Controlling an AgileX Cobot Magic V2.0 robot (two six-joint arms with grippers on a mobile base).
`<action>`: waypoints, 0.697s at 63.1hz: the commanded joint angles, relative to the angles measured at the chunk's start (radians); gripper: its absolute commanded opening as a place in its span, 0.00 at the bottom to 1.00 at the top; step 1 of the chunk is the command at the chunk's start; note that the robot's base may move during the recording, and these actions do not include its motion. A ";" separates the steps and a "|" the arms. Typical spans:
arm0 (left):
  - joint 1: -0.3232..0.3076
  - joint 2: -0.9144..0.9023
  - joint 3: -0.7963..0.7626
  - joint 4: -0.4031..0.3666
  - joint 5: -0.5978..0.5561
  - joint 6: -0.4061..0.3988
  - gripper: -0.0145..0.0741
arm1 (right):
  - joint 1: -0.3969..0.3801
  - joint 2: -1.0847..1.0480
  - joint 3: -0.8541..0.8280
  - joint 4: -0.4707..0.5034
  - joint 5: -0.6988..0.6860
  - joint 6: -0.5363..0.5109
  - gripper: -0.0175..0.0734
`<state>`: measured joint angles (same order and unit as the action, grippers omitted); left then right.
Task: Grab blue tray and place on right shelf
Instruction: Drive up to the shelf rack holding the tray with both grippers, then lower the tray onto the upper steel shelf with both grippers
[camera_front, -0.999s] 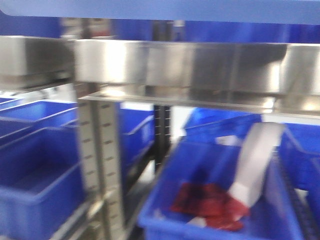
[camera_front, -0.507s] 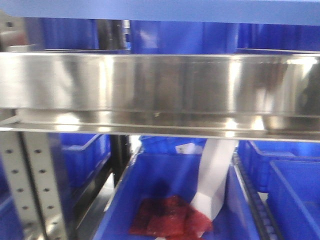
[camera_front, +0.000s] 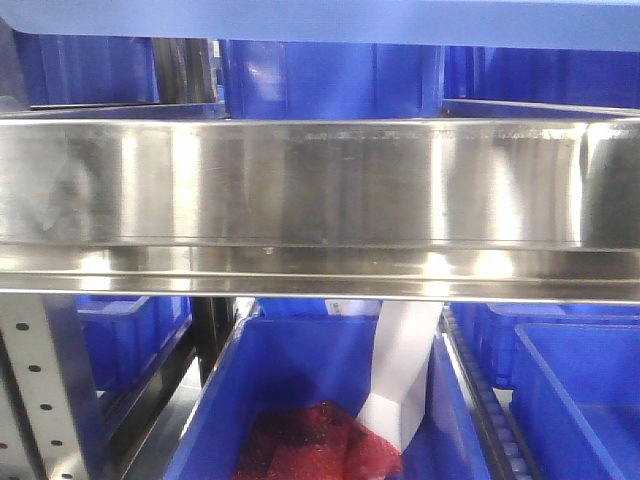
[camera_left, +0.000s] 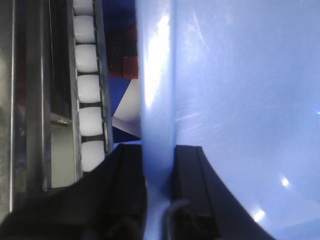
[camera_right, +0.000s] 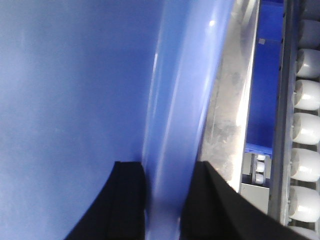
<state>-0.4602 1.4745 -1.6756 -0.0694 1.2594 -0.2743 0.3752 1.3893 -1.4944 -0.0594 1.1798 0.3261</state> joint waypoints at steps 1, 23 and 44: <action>-0.004 -0.038 -0.027 -0.003 0.078 0.020 0.11 | -0.005 -0.033 -0.030 -0.048 -0.026 -0.031 0.25; -0.004 -0.038 -0.027 -0.007 0.078 0.020 0.11 | -0.005 -0.033 -0.030 -0.048 -0.026 -0.031 0.25; -0.004 -0.038 -0.027 -0.007 0.078 0.020 0.11 | -0.005 -0.033 -0.030 -0.048 -0.026 -0.031 0.25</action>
<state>-0.4602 1.4745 -1.6756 -0.0699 1.2612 -0.2743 0.3752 1.3893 -1.4944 -0.0594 1.1798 0.3261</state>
